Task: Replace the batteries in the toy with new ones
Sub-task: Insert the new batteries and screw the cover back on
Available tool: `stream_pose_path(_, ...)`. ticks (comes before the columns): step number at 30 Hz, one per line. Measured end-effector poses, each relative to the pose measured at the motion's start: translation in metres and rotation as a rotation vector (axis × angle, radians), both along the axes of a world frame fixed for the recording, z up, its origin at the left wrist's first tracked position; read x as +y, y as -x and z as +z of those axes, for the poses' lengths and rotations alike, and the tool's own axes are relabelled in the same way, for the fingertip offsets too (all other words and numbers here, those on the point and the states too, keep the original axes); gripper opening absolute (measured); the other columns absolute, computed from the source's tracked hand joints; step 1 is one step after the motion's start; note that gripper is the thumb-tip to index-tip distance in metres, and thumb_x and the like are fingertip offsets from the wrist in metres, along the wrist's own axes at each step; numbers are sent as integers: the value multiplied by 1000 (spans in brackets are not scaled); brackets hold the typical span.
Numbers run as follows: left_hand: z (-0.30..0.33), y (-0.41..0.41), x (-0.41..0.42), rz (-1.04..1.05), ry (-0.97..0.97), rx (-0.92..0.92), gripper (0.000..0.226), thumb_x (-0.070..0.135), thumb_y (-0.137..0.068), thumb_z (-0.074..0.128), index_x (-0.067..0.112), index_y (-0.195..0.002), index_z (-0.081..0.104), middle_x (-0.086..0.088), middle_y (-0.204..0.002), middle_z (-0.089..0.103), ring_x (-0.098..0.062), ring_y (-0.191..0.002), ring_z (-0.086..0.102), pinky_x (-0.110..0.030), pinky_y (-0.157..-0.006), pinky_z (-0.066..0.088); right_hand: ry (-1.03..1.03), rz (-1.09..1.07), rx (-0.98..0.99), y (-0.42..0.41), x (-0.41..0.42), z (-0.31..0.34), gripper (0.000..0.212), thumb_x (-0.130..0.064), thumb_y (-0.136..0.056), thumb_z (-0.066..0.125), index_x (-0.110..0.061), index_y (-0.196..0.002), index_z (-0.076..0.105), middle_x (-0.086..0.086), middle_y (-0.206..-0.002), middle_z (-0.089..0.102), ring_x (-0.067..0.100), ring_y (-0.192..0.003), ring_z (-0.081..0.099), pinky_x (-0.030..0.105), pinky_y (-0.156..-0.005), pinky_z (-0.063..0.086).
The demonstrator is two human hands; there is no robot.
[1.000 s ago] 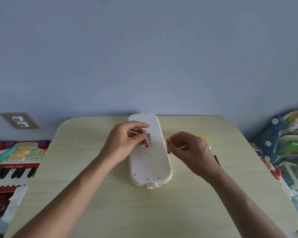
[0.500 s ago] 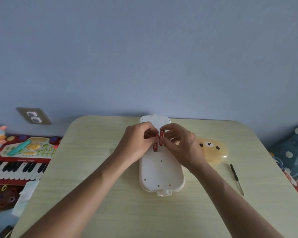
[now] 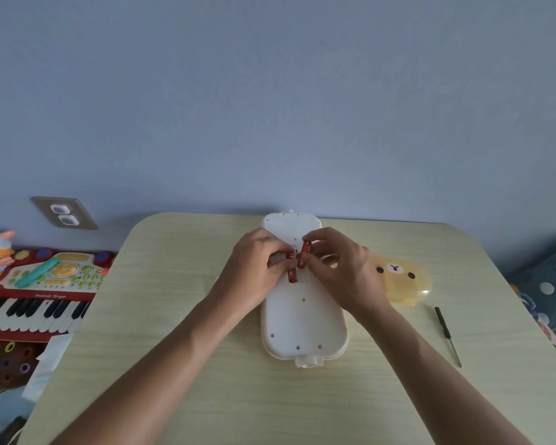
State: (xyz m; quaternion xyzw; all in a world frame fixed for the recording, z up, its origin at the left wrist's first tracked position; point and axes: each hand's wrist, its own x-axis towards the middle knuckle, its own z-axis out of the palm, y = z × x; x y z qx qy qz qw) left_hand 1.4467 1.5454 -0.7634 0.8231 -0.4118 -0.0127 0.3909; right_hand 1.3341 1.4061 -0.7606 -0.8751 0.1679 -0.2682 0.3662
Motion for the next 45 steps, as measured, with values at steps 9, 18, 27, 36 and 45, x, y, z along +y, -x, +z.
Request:
stream_pose_path(9,-5,1,7,-70,-62,-209,19,26,-86,74,16,-102,80,1,-94,66,-20,-95,58,-11,-88,33,84,0,-29,0,2,-2,20,-14,-81,74,-19,-101,70,-11,-81,75,3,-77,71,23,-73,58)
stream_pose_path(18,-11,0,13,-41,-27,-35,20,24,-88,73,19,-106,76,2,-131,59,-11,-128,52,0,-103,22,458,94,-72,7,5,-4,21,-6,-80,79,-18,-97,77,-2,-82,76,22,-74,70,35,-61,55)
stream_pose_path(27,-8,-3,14,-57,-58,0,24,30,-88,72,24,-110,75,8,-135,56,-7,-132,45,-9,-104,26,493,231,-5,18,0,-4,17,-21,-87,71,-20,-101,80,-8,-100,78,13,-95,69,19,-86,52)
stream_pose_path(36,-8,-5,16,-62,-61,20,45,28,-86,71,18,-129,60,10,-134,53,-3,-132,41,6,-98,15,211,155,110,10,1,1,18,-18,-85,76,-22,-101,82,-11,-109,74,-10,-106,53,1,-95,34)
stream_pose_path(45,-11,-8,13,-68,-63,24,46,34,-86,72,16,-127,62,12,-134,55,-2,-134,39,5,-100,14,-33,109,287,1,-5,9,30,-25,-78,81,-29,-108,78,-14,-111,70,7,-97,60,16,-82,43)
